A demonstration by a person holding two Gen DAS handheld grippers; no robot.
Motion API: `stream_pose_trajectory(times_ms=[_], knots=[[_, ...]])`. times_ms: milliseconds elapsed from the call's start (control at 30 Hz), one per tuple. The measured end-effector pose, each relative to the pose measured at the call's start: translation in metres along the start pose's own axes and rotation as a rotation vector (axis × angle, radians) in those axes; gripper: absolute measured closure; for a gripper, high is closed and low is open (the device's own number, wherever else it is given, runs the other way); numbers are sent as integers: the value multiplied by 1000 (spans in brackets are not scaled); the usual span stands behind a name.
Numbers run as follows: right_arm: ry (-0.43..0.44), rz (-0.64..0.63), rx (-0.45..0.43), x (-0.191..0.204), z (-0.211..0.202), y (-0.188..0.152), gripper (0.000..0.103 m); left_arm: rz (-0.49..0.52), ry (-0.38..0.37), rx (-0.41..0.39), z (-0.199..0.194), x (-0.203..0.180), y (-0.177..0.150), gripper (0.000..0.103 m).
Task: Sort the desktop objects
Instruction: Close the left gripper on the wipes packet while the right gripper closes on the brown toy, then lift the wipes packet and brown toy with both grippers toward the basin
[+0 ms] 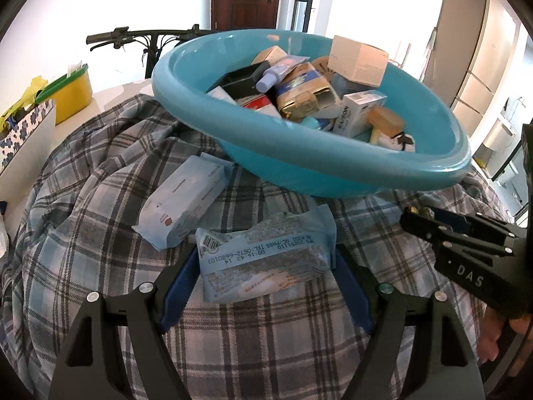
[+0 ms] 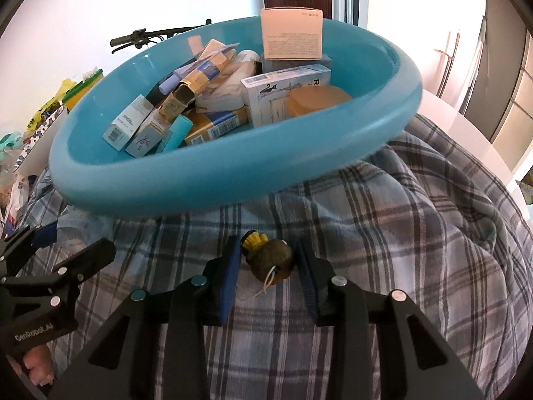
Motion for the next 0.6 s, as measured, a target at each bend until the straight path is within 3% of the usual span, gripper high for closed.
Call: stream_pose_trajectory(times_ms=[600], knots=[[-3,2,-62,9,-46,-13,70,20,-1,-52,-42,-11,-14,22]])
Point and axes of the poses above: each gripper's, at about its wrist camera, not at the fingertips, and z roughly the way its jaws point, x to its left, y to its top, the point moved 4 cm from there along z, roughly the way its jaws point, and after that the axes turned 3 degrees about -y, right-handed, at the moved point
